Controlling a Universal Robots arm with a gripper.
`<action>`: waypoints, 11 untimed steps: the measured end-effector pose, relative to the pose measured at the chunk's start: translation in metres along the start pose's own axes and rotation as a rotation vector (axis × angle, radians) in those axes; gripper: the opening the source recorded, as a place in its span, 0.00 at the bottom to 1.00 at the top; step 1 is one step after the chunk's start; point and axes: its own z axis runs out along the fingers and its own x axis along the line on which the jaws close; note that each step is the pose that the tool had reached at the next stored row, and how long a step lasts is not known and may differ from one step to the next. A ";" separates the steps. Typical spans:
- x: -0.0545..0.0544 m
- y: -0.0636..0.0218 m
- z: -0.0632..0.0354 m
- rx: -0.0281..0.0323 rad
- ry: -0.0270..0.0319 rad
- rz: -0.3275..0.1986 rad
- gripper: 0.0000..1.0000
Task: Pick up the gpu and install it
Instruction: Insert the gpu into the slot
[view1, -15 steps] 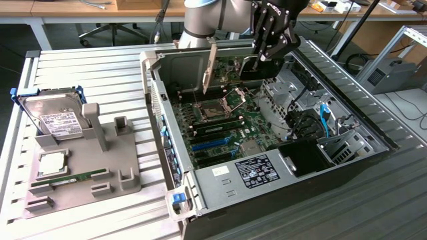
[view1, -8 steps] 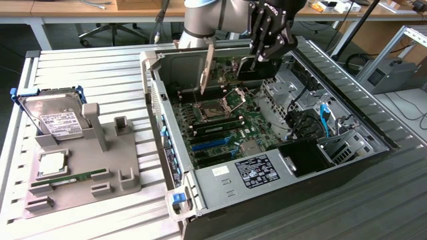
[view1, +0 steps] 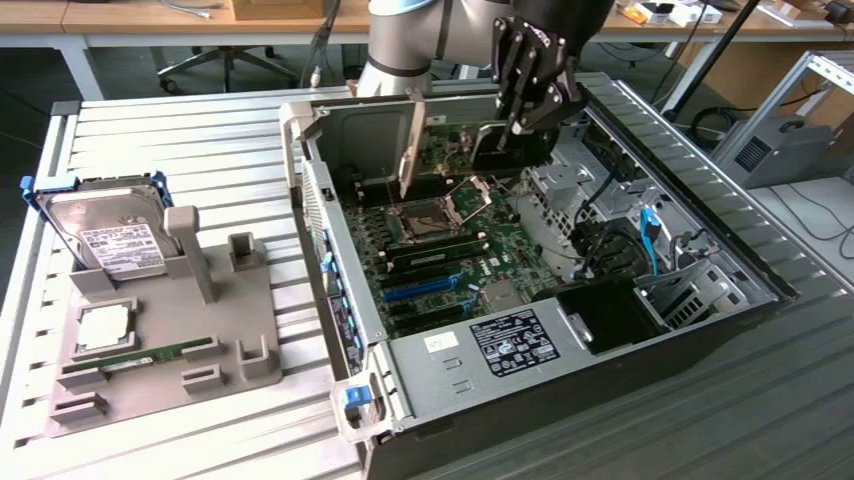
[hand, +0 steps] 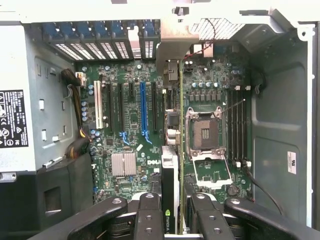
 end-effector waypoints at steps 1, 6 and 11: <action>0.000 0.0000 0.0014 -0.0001 0.0001 0.000 0.27; 0.000 0.0000 0.0020 0.0000 0.0001 0.000 0.27; 0.000 0.0000 0.0020 0.0000 0.0001 0.000 0.27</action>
